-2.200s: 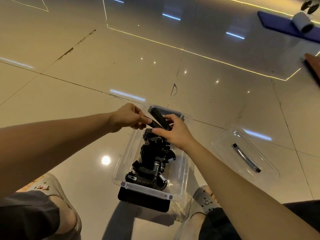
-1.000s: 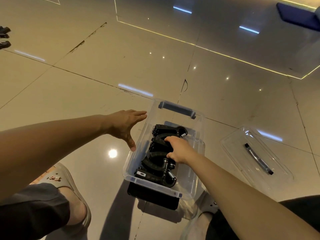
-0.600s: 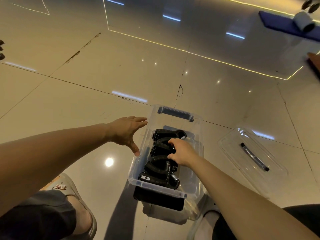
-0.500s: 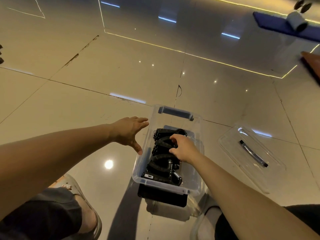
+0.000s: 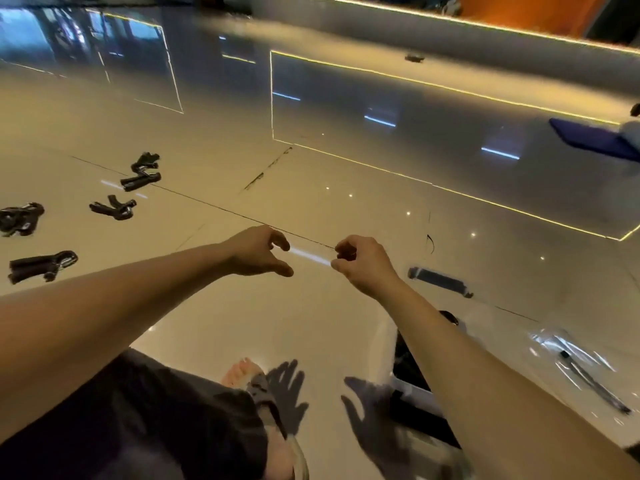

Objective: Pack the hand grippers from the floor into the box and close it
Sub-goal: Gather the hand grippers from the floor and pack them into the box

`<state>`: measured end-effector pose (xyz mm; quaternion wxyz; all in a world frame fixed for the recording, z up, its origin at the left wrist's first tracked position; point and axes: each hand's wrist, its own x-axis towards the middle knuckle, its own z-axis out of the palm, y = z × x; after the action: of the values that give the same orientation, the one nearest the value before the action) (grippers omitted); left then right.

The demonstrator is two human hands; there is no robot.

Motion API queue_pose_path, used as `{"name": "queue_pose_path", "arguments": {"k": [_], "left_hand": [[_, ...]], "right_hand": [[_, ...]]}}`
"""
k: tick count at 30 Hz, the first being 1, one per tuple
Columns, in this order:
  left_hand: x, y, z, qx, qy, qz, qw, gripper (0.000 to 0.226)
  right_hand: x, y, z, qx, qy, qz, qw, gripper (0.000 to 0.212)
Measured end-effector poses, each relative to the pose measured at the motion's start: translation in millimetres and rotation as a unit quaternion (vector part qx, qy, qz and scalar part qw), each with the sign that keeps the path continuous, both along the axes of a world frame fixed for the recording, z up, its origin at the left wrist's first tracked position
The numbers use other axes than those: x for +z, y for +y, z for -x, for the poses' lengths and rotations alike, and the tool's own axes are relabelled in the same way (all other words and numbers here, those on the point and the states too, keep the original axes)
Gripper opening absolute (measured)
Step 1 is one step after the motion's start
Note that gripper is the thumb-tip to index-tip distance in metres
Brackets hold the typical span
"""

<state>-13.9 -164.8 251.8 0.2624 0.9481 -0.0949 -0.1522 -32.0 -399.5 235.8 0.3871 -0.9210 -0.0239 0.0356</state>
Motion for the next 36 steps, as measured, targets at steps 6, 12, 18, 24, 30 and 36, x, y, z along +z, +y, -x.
{"name": "queue_pose_path", "arguments": {"k": [6,12,18,24,30,36], "left_hand": [[37.6,119.9,39.8,0.078,-0.013,-0.025,0.997,0.056],[73.7,226.0,76.2,0.142,-0.032,-0.062,0.987,0.055],[91.4,317.8,77.3,0.185,-0.043,-0.08,0.978,0.052],[70.7,410.5,44.8,0.232,-0.032,-0.154,0.96,0.057],[-1.0,500.9,16.8,0.312,-0.005,-0.128,0.942,0.065],[-69.7,561.0,-43.1,0.358,0.044,-0.098,0.928,0.068]], "right_hand": [[38.0,131.9,-4.3,0.094,-0.03,-0.007,0.995,0.03],[51.9,249.6,0.7,0.142,-0.038,-0.046,0.988,0.032],[44.1,346.9,-29.1,0.196,-0.018,-0.027,0.98,0.032],[11.1,439.3,-86.1,0.251,-0.004,0.017,0.968,0.035],[-21.2,524.6,-151.3,0.295,0.024,0.091,0.951,0.033],[-67.2,599.0,-239.0,0.301,0.018,0.134,0.944,0.037]]}}
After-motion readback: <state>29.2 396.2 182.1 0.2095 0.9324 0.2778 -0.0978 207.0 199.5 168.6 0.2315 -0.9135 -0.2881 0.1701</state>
